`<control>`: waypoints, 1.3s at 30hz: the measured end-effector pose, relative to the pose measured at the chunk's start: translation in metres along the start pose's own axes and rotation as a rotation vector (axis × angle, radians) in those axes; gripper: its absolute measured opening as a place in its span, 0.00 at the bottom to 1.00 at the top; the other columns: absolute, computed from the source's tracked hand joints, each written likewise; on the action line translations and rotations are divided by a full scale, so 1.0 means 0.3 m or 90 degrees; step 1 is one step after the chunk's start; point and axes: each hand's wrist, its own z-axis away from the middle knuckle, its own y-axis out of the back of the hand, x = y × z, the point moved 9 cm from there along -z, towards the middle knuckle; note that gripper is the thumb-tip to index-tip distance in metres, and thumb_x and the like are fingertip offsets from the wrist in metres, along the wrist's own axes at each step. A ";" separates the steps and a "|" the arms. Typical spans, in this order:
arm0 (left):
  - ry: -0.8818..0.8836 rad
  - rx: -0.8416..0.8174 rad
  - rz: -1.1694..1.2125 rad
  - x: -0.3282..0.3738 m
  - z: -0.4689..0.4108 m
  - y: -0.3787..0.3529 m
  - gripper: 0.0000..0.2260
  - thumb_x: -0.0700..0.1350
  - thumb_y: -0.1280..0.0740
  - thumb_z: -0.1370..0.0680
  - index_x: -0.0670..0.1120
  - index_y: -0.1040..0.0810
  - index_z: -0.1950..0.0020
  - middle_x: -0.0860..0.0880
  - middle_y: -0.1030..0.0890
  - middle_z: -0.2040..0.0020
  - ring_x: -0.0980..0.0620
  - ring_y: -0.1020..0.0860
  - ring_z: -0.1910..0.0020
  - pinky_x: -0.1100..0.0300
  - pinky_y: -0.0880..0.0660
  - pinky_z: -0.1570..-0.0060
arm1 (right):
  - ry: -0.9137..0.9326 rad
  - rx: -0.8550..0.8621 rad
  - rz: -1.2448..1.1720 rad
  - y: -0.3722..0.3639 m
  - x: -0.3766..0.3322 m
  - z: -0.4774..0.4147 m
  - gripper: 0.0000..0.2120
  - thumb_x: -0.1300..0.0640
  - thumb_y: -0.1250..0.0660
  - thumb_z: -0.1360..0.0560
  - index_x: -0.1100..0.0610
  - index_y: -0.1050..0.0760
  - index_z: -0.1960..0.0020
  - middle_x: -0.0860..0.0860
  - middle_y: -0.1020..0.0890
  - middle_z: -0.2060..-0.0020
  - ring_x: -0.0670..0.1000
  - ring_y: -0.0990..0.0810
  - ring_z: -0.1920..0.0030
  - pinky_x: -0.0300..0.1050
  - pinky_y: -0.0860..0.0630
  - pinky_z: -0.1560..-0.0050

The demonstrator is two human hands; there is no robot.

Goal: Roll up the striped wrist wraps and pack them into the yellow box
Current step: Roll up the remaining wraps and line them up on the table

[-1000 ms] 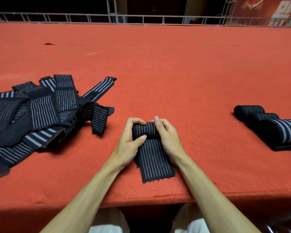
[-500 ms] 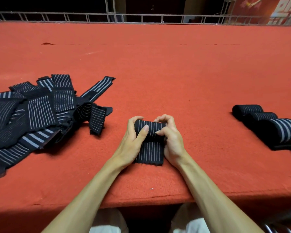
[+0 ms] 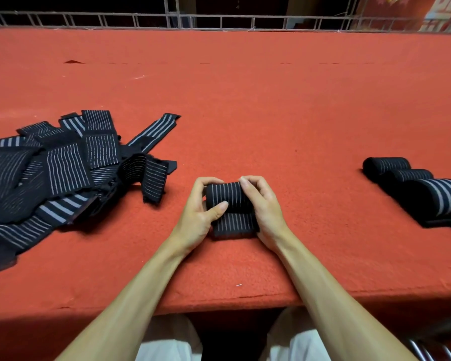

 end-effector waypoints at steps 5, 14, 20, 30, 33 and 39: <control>-0.014 0.081 -0.027 0.008 -0.005 0.060 0.19 0.31 0.31 0.31 0.52 0.23 0.48 0.57 0.20 0.52 0.57 0.23 0.52 0.60 0.24 0.52 | -0.054 -0.007 -0.055 -0.012 0.003 0.001 0.06 0.54 0.29 0.27 0.53 0.20 0.50 0.51 0.18 0.57 0.50 0.21 0.55 0.47 0.25 0.57; 0.118 0.180 0.061 0.011 0.029 0.085 0.20 0.33 0.28 0.28 0.45 0.23 0.38 0.46 0.18 0.48 0.58 0.19 0.53 0.61 0.23 0.45 | -0.131 0.005 -0.174 0.017 -0.015 0.037 0.18 0.77 0.32 0.32 0.59 0.22 0.48 0.57 0.20 0.54 0.52 0.18 0.57 0.43 0.19 0.54; 0.144 0.139 -0.018 0.069 0.009 0.013 0.18 0.34 0.27 0.28 0.42 0.22 0.39 0.55 0.16 0.60 0.62 0.19 0.62 0.70 0.24 0.58 | -0.099 -0.051 -0.002 0.113 -0.121 0.020 0.18 0.75 0.30 0.31 0.56 0.21 0.48 0.56 0.19 0.52 0.54 0.19 0.55 0.46 0.20 0.54; 0.137 0.121 -0.035 0.075 -0.364 -0.334 0.11 0.34 0.24 0.31 0.46 0.19 0.53 0.47 0.17 0.55 0.60 0.18 0.60 0.58 0.19 0.52 | -0.052 -0.043 0.312 0.516 -0.420 -0.184 0.16 0.67 0.26 0.29 0.54 0.21 0.45 0.51 0.17 0.55 0.43 0.19 0.58 0.33 0.23 0.58; 0.170 0.118 0.015 -0.005 -0.472 -0.465 0.10 0.35 0.25 0.30 0.43 0.20 0.51 0.47 0.18 0.54 0.55 0.18 0.56 0.65 0.20 0.56 | -0.015 0.076 0.443 0.739 -0.448 -0.276 0.10 0.63 0.27 0.28 0.52 0.20 0.49 0.50 0.16 0.55 0.42 0.20 0.59 0.36 0.25 0.56; 0.238 0.079 0.081 -0.178 -0.661 -0.715 0.15 0.37 0.25 0.29 0.41 0.24 0.44 0.42 0.21 0.47 0.48 0.19 0.49 0.66 0.20 0.57 | -0.041 0.399 0.460 1.169 -0.443 -0.311 0.09 0.65 0.33 0.27 0.51 0.21 0.56 0.46 0.19 0.63 0.46 0.22 0.69 0.43 0.24 0.56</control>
